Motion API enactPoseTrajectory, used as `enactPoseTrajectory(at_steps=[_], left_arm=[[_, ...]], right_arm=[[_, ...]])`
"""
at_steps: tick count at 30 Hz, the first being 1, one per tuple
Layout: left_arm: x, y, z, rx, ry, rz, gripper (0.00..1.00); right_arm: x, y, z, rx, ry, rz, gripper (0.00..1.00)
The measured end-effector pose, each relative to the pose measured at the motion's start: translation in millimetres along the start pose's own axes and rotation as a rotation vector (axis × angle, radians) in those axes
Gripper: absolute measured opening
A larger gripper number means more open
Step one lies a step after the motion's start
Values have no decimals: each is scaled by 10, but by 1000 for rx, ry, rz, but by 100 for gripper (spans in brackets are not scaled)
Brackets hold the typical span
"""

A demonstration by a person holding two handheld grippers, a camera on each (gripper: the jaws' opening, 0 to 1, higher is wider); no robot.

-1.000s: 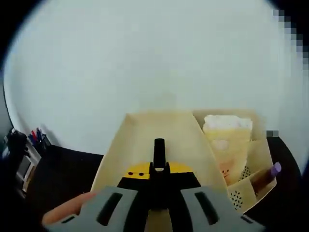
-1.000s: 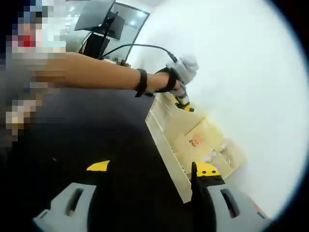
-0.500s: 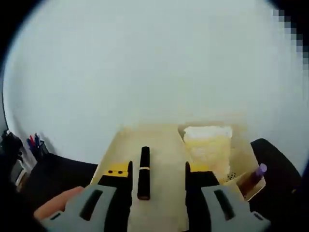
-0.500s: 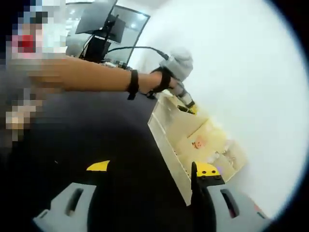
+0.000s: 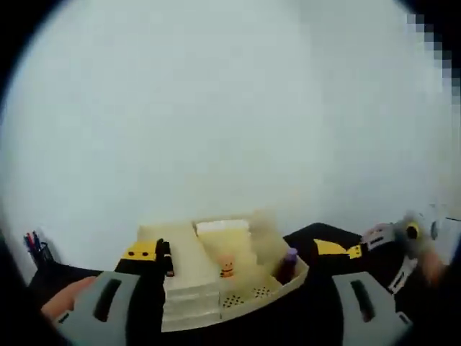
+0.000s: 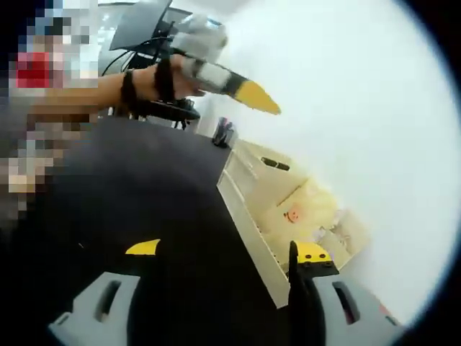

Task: Open the drawer, pick up the cosmetic bottles from the table one by one, place them into the drawer, release the gripper, close the drawer, and move the gripper away

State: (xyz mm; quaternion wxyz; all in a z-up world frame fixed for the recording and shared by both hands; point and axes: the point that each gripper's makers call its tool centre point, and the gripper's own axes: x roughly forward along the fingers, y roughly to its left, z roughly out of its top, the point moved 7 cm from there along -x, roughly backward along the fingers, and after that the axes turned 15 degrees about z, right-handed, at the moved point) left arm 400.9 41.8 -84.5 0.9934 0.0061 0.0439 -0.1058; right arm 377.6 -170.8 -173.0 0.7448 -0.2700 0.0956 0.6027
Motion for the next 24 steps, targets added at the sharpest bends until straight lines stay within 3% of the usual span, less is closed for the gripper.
enactPoseTrajectory(at_steps=[3,7,13,15,17,19,24], left_arm=[[-299,-28,-58,13,-15,-25,83],[-591,24,-188,38,-35,-6,83],[-884,120,-436,-33,-34,-4,85],[-989,89,-526,-52,-42,11,86],[-1101,68,-531,-74,-69,22,87],[-1202,50,-518,-79,-80,26,87],[-1288,67,-441,7,-101,52,88]], right_arm=[[-15,46,49,4,-26,14,66],[-9,96,109,-10,-37,10,66],[90,174,144,-60,-10,22,66],[143,155,182,-31,-61,58,66],[173,164,228,15,-129,113,65],[177,161,245,22,-143,121,65],[159,220,273,-20,-108,114,65]])
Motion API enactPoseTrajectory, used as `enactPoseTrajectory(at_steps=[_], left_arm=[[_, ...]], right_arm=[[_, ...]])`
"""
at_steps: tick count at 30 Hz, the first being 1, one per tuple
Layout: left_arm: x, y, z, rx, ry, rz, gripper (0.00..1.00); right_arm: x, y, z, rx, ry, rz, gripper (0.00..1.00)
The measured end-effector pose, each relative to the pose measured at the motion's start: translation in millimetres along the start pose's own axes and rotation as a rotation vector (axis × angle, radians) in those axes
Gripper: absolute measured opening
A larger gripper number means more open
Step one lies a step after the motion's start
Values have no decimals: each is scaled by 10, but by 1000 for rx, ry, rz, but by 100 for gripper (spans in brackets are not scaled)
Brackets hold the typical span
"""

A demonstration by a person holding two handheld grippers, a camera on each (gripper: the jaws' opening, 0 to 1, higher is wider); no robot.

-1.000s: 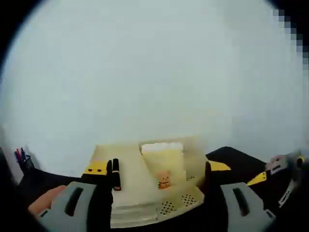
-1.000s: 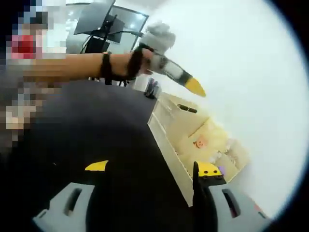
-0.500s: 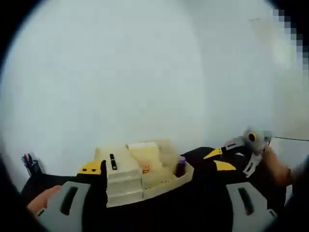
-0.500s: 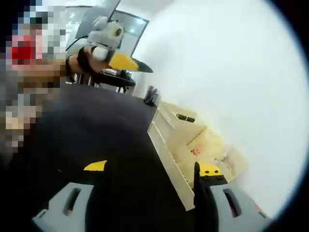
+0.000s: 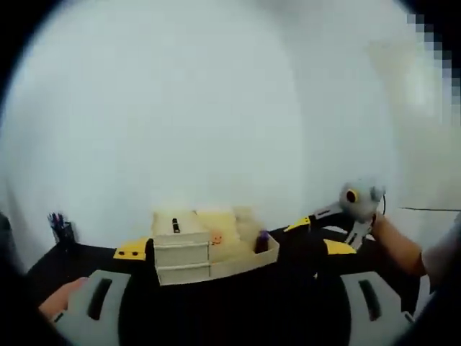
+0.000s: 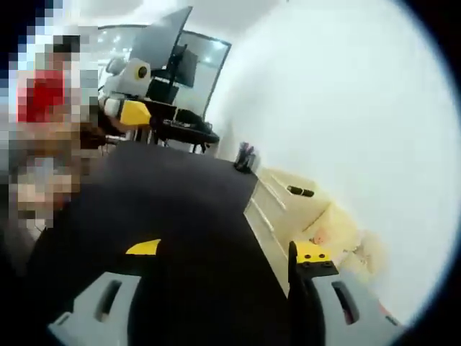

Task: Open the drawer, pick up the cosmetic bottles from the table one by one, place them into the drawer, release the gripper, close the drawer, and move the gripper away

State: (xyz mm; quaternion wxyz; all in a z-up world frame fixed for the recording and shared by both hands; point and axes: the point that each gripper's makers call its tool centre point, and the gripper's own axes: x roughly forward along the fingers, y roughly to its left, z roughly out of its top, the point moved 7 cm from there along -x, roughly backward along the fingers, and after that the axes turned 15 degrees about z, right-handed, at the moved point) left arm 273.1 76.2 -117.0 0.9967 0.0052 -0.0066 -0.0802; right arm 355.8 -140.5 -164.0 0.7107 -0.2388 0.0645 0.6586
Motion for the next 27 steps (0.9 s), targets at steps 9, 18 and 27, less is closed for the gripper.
enactPoseTrajectory(at_steps=[9,18,27], left_arm=[[51,2,-114,18,-7,-25,90],[193,256,-396,-10,-21,2,88],[454,382,-530,-92,-128,-42,88]], right_arm=[[-104,-26,55,-22,5,-34,66],[-226,-56,101,-43,28,-74,66],[-342,-152,97,-38,17,-109,66]])
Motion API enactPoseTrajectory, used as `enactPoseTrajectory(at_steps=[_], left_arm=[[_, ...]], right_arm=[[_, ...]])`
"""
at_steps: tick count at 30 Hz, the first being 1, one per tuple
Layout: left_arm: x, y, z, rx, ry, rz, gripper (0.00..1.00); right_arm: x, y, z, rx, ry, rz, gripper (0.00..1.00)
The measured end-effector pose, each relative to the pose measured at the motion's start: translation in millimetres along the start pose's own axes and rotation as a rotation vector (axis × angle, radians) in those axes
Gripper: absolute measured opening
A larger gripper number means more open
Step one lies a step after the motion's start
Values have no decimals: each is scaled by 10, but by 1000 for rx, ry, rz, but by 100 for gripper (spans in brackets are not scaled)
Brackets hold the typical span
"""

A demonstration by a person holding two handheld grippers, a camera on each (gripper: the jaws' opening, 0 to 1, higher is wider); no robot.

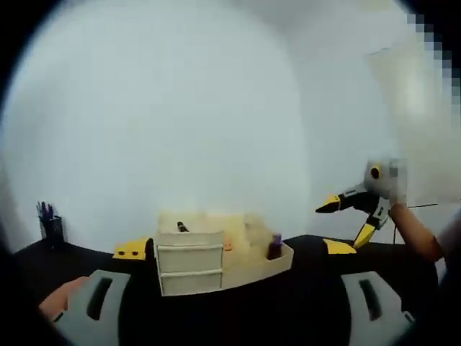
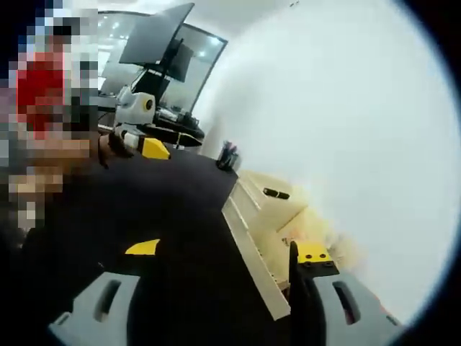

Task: Open the drawer, pick up the cosmetic bottles from the table one by one, place them into the drawer, release the gripper, close the drawer, and move the gripper away

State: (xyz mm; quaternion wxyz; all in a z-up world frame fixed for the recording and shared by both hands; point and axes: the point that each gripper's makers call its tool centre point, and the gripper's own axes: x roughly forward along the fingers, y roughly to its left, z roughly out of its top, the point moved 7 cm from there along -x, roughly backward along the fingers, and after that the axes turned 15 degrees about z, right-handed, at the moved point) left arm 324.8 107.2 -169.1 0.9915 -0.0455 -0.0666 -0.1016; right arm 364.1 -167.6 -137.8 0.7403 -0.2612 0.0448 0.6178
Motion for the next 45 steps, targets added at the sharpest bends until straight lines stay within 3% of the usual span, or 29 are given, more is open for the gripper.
enactPoseTrajectory(at_steps=[7,9,12,16,18,20,26,29,34,40,45], left_arm=[[39,-17,-275,7,4,1,87],[58,1,-309,31,21,10,87],[24,27,-211,39,10,12,87],[14,105,18,76,-11,-12,87],[23,134,52,82,9,-63,87],[9,76,-24,117,52,-109,87],[7,-27,-189,197,102,-159,87],[-30,-70,-287,206,162,-212,86],[-114,-50,-372,209,210,-252,87],[-272,-10,-339,217,219,-269,88],[-434,80,-249,202,209,-278,88]], right_arm=[[81,1,-63,-9,23,26,66],[104,-17,-95,41,-5,35,66],[157,-37,-152,58,9,44,65],[194,16,-209,38,83,27,66],[188,17,-232,33,112,12,66],[172,17,-234,29,121,9,66],[101,-35,-212,43,98,9,67],[49,-45,-229,43,112,-1,67],[32,-47,-190,50,116,-10,67],[-66,-4,-182,71,163,-58,69],[-298,108,-226,123,164,-129,69]])
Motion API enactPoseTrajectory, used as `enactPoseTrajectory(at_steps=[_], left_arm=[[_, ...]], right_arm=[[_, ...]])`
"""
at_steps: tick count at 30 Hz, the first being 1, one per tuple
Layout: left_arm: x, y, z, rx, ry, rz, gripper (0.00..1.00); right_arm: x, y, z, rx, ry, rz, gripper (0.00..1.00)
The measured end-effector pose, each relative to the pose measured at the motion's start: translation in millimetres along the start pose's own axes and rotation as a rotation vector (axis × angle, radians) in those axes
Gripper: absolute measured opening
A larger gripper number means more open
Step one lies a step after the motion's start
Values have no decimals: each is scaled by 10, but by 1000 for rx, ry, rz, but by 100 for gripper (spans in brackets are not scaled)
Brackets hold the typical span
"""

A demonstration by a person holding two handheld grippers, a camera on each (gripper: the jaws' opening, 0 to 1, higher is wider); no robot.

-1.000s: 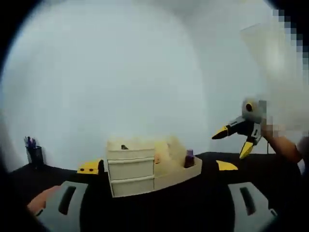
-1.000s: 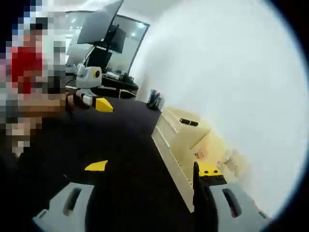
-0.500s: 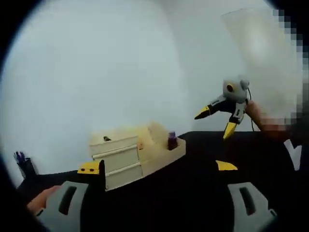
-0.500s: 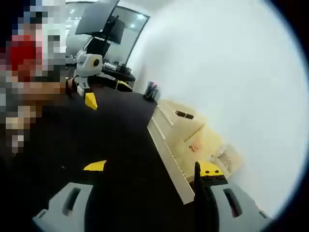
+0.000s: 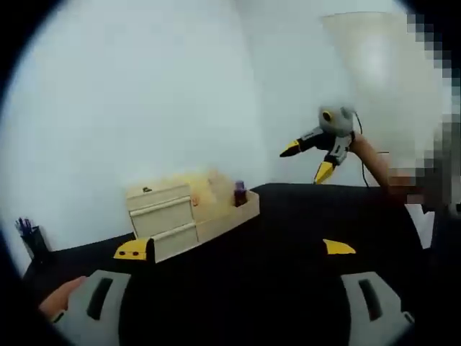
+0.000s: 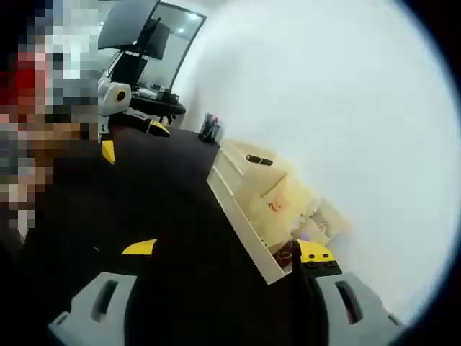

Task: Open the drawer, pick up the cosmetic bottles from the table one by one, place them into the drawer, release the gripper, close the drawer, and move the gripper away

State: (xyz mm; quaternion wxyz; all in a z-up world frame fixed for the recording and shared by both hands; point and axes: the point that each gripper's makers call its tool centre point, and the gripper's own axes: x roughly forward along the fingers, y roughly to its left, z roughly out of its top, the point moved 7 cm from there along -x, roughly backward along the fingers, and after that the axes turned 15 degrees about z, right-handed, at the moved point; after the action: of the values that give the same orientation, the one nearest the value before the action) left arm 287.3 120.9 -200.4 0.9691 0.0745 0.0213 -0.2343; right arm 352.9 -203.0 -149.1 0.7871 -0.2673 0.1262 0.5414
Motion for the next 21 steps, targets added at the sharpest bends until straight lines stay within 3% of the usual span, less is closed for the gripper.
enactPoseTrajectory(at_steps=[7,15,21], left_arm=[[-282,-3,1,-8,-19,-6,89],[-559,-14,-31,-11,-24,-3,89],[-666,-45,-64,-24,-31,-1,90]], right_arm=[[-500,284,-201,74,-1,-181,69],[-918,717,-337,122,-17,-274,70],[-1076,933,-498,163,-34,-309,70]])
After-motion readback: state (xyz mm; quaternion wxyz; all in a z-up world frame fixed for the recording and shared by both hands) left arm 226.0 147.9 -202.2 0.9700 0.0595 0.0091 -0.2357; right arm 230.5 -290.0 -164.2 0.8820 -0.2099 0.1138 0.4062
